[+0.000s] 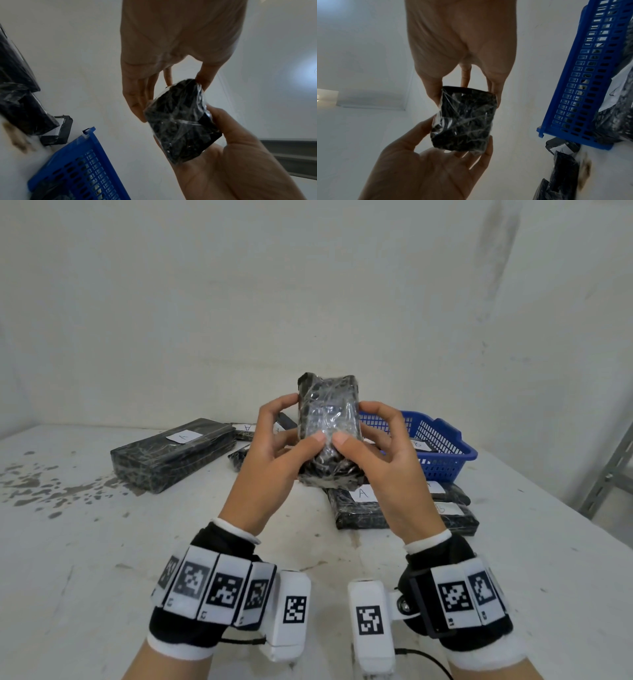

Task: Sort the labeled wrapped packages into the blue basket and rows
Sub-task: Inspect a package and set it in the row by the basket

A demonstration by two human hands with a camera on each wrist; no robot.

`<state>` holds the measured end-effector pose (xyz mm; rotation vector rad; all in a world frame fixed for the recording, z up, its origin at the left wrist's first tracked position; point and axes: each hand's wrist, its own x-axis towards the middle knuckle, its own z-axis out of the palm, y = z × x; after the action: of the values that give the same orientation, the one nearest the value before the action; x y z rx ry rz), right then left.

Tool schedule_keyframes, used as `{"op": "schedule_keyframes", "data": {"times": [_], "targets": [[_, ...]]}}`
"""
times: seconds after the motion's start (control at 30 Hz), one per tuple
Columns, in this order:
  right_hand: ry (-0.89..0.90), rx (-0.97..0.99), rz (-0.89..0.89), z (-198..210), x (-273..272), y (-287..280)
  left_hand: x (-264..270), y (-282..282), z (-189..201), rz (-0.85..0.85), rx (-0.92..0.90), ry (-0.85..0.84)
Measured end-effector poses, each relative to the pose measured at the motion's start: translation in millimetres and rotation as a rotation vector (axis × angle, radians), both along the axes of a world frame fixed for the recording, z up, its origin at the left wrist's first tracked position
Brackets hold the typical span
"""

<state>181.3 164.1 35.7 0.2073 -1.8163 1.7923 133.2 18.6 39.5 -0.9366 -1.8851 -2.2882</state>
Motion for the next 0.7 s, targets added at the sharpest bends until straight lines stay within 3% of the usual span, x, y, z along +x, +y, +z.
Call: {"op": "schedule_keyframes", "data": {"times": [0.37,0.7], "targets": [[0.03,-0.014,-0.042,1.4,-0.9,1.8,-1.4,1.1,-2.2,0.011,-0.026,0.095],[-0.024,0.169,-0.166,-1.2,-2.2,5.9,0.8,-1.2,-0.4,0.089,-0.04,0.114]]}}
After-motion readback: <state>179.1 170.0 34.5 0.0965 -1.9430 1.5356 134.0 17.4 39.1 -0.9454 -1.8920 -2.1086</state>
